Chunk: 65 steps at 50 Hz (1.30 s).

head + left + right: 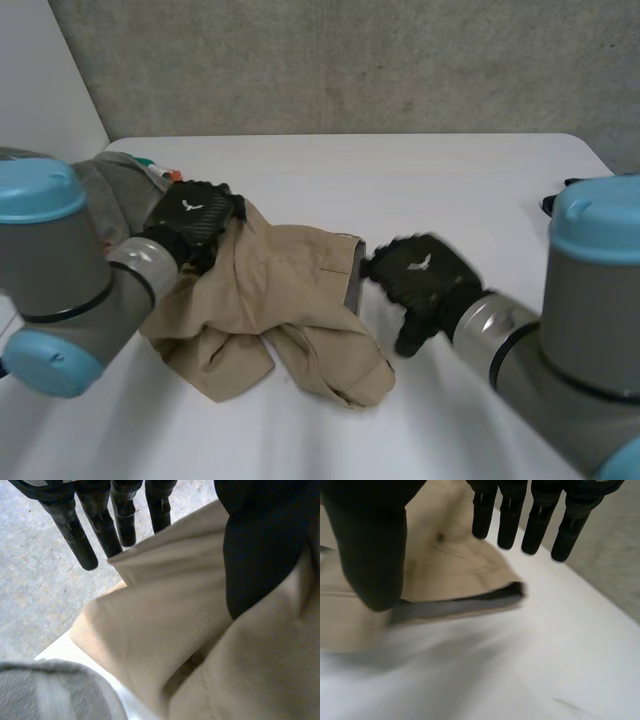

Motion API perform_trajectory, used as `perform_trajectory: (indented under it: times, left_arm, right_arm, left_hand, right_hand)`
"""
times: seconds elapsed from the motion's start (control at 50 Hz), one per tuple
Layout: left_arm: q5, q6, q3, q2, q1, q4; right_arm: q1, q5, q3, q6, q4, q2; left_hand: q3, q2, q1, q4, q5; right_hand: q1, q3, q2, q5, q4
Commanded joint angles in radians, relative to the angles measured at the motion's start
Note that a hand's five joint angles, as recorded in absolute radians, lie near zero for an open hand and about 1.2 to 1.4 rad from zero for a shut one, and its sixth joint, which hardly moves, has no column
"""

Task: Fold the laundry.

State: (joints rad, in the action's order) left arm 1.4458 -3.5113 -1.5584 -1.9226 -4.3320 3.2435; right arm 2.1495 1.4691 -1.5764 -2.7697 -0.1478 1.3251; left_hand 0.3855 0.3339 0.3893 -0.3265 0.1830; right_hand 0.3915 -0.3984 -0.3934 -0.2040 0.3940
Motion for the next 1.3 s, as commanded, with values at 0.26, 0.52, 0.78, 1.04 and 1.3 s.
perform_trajectory:
  times: [0.26, 0.52, 0.78, 1.04, 1.3]
  left_arm:
    - [-0.041, 0.129, -0.29, 0.436, -0.192, -0.154]
    - [-0.05, 0.121, -0.388, 0.324, -0.235, -0.171]
    - [-0.035, 0.068, -0.205, 0.128, -0.15, -0.082]
    - [0.122, 0.152, 0.576, 0.057, -0.113, 0.258]
    - [0.099, 0.209, 0.479, 0.024, -0.098, 0.199]
  right_arm:
    - [-0.048, -0.096, -0.016, -0.192, -0.121, 0.06]
    - [0.042, -0.098, -0.074, -0.469, -0.065, -0.105]
    - [0.089, -0.064, 0.143, -0.371, 0.048, -0.241]
    - [0.023, 0.132, 0.687, 0.159, 0.517, -0.242]
    - [-0.013, 0.053, 0.501, 0.222, 0.626, -0.144]
  left_hand:
    - [-0.149, -0.097, -0.152, 0.09, -0.121]
    - [-0.157, -0.106, -0.161, 0.098, -0.129]
    - [1.011, 1.062, 1.007, -1.07, 1.039]
    - [1.011, 1.062, 1.007, -1.07, 1.039]
    - [1.011, 1.062, 1.007, -1.07, 1.039]
  right_hand:
    - [-0.217, 0.224, 0.219, 0.204, -0.219]
    - [-0.217, 0.224, 0.219, 0.204, -0.219]
    - [1.005, -0.998, -1.003, -1.018, 1.002]
    - [1.005, -0.998, -1.003, -1.018, 1.002]
    - [1.005, -0.998, -1.003, -1.018, 1.002]
